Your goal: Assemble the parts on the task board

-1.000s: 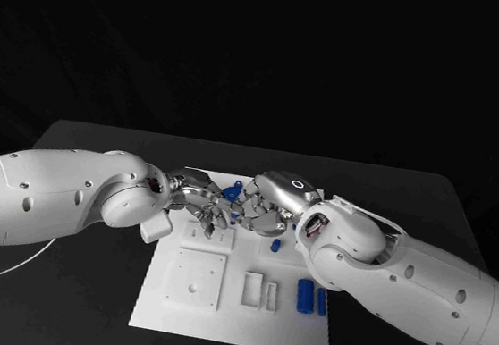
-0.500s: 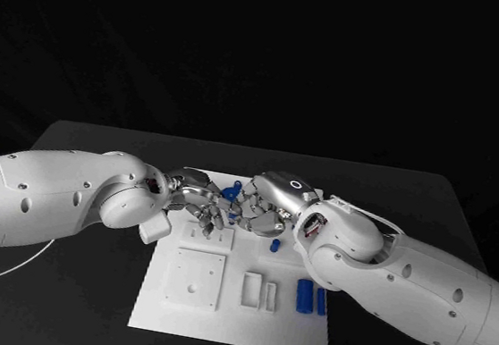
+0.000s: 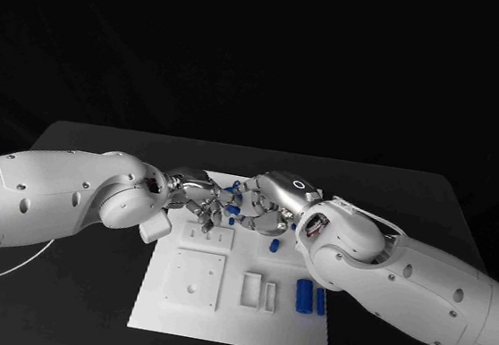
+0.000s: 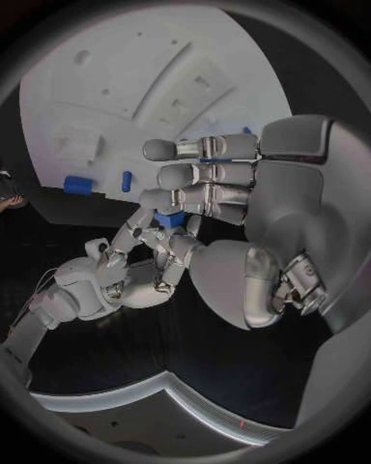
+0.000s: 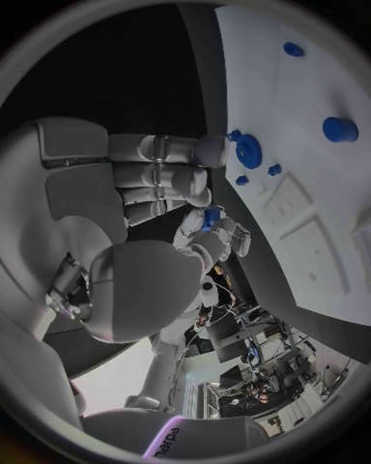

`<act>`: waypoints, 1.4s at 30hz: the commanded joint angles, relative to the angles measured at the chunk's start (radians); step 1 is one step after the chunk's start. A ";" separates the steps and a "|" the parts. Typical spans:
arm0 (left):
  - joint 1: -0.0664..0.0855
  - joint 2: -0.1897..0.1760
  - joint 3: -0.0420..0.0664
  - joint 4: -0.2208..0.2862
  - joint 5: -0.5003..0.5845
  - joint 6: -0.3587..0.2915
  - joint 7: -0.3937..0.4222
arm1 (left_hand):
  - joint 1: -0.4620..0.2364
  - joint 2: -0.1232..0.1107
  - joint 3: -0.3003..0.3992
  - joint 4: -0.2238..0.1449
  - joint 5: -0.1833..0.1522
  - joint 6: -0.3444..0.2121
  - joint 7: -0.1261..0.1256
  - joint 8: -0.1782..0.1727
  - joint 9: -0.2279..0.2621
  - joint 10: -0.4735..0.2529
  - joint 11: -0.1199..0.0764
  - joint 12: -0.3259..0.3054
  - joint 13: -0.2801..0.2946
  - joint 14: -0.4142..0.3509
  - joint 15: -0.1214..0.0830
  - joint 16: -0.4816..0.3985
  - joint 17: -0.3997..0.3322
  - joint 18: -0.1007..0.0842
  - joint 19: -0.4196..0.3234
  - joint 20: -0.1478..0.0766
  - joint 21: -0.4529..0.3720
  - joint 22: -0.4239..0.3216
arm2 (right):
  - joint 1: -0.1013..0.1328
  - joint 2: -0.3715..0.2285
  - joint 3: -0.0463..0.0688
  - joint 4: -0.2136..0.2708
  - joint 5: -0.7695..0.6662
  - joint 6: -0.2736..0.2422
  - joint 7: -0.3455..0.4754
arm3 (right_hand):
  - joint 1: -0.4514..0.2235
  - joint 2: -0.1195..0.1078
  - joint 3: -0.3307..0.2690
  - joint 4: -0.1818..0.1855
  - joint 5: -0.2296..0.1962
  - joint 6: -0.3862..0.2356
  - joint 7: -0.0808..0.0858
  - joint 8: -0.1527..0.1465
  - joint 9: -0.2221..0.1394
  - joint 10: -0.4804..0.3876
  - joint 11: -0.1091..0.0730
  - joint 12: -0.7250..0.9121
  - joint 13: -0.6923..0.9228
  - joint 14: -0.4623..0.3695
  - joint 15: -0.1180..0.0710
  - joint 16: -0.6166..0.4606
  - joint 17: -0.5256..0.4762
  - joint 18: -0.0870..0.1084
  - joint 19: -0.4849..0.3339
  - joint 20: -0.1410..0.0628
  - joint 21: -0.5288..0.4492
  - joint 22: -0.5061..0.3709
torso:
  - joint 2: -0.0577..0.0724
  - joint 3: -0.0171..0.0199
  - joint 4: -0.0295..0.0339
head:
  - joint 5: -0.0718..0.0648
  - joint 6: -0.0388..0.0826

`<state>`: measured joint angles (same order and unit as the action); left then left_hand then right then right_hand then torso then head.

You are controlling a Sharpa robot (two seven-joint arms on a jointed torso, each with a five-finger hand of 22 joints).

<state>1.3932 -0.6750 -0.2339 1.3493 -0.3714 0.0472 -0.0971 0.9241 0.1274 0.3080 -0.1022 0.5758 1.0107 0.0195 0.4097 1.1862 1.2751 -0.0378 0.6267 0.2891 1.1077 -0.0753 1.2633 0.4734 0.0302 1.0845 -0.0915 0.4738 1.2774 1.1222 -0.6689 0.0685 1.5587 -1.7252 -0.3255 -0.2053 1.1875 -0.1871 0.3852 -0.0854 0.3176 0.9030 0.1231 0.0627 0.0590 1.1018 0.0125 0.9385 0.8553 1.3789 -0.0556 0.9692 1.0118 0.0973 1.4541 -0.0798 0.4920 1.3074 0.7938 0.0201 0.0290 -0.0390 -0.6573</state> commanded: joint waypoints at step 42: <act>-0.010 0.060 -0.004 0.016 -0.595 -0.235 -0.367 | 0.216 -0.086 0.075 -0.011 -0.170 0.152 -0.028 -0.170 -0.253 0.111 -0.026 -0.072 0.026 0.100 -0.028 -0.014 -0.017 -0.017 0.108 -0.031 -0.058 0.013 | -0.042 -0.110 0.161 -0.082 0.394 -0.124 0.072 | -0.001 -0.004 0.052 -0.002 0.089 0.060 -0.002 -0.003 0.001 -0.024 -0.004 0.033 -0.056 -0.015 -0.003 -0.011 -0.027 0.008 0.006 0.003 -0.047 0.050 | -0.011 0.0064 -0.0028 | 0.010 -0.016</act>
<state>1.3833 -0.6201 -0.2381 1.3652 -0.9070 -0.1803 -0.3846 1.1029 0.0032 0.3441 -0.0703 0.4016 1.1055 0.0407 0.2429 0.9333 1.3683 -0.0525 0.5564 0.3128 1.1977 -0.0997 1.2500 0.4545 0.0303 1.1837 -0.1222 0.4219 1.2870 1.0807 -0.7793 0.2285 1.4784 -1.3954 -0.4403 -0.1592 1.1927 -0.1923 0.4324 -0.0856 0.4040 0.9546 0.1216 0.0628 0.0592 1.0845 0.0089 0.9676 0.8011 1.3686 -0.0592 0.9618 0.9848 0.0996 1.4578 -0.0765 0.4505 1.3074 0.7841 0.0257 0.0262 -0.0304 -0.6705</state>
